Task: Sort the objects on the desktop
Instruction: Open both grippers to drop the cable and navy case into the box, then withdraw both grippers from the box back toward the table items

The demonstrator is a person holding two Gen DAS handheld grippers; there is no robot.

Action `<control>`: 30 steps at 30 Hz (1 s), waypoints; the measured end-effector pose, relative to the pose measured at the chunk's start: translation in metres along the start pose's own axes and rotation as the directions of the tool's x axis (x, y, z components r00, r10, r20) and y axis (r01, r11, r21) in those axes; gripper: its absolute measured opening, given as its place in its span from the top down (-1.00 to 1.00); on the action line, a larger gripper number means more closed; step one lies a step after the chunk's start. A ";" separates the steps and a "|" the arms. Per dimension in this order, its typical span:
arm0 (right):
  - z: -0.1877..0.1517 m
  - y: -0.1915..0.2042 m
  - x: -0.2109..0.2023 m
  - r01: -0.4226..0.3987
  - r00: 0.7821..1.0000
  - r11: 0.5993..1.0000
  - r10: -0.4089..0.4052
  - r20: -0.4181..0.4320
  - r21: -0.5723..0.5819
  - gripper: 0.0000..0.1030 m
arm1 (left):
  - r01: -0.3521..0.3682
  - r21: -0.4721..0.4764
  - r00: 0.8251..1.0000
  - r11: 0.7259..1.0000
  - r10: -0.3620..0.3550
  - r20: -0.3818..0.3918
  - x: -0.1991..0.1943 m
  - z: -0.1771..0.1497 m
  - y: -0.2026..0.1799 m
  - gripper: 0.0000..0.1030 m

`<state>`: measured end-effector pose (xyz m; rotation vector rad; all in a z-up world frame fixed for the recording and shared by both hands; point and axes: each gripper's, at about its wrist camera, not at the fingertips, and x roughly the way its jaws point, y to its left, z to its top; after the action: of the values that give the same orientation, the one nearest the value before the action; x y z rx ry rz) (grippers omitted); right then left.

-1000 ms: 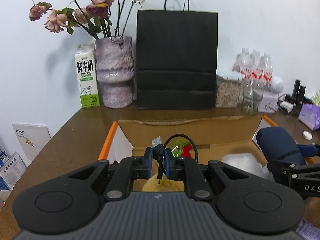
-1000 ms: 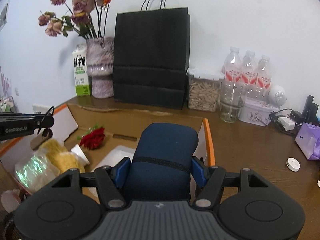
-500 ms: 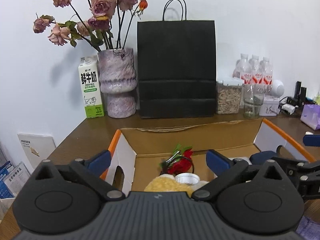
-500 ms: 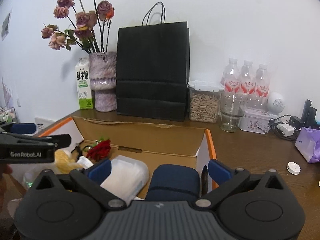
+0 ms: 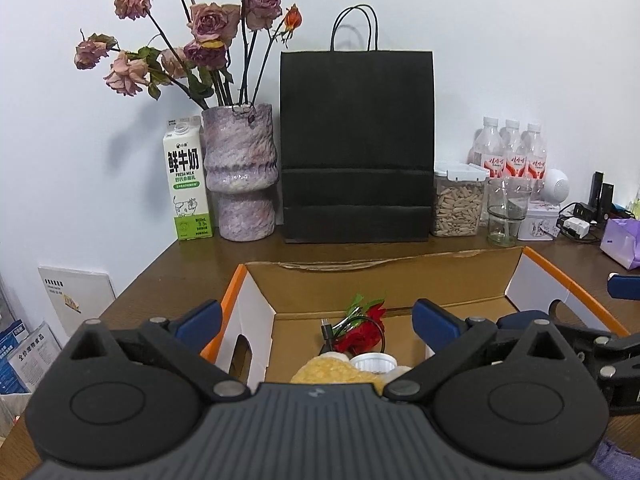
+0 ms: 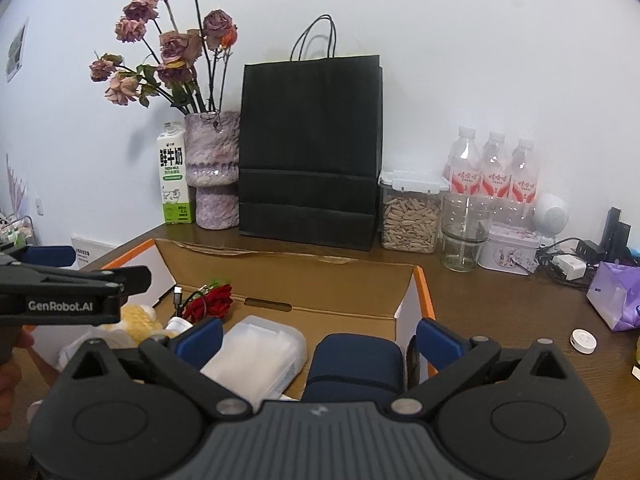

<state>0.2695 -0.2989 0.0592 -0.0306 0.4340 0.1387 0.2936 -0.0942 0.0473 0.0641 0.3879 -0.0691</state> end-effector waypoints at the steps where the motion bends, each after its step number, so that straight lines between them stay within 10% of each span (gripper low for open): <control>1: 0.000 0.001 -0.001 -0.002 1.000 1.000 0.002 0.003 -0.003 -1.00 | 0.000 0.000 1.000 1.000 0.000 0.005 -0.002 0.001 0.000 -1.00; 30: -0.017 0.022 -0.108 0.005 0.999 1.000 -0.004 0.034 -0.023 -1.00 | 0.014 0.022 0.994 1.000 -0.016 0.106 -0.104 0.000 0.006 -1.00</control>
<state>0.1621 -0.2919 0.0897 -0.0523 0.3981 0.1393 0.1983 -0.0824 0.0868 0.0784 0.2813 -0.0908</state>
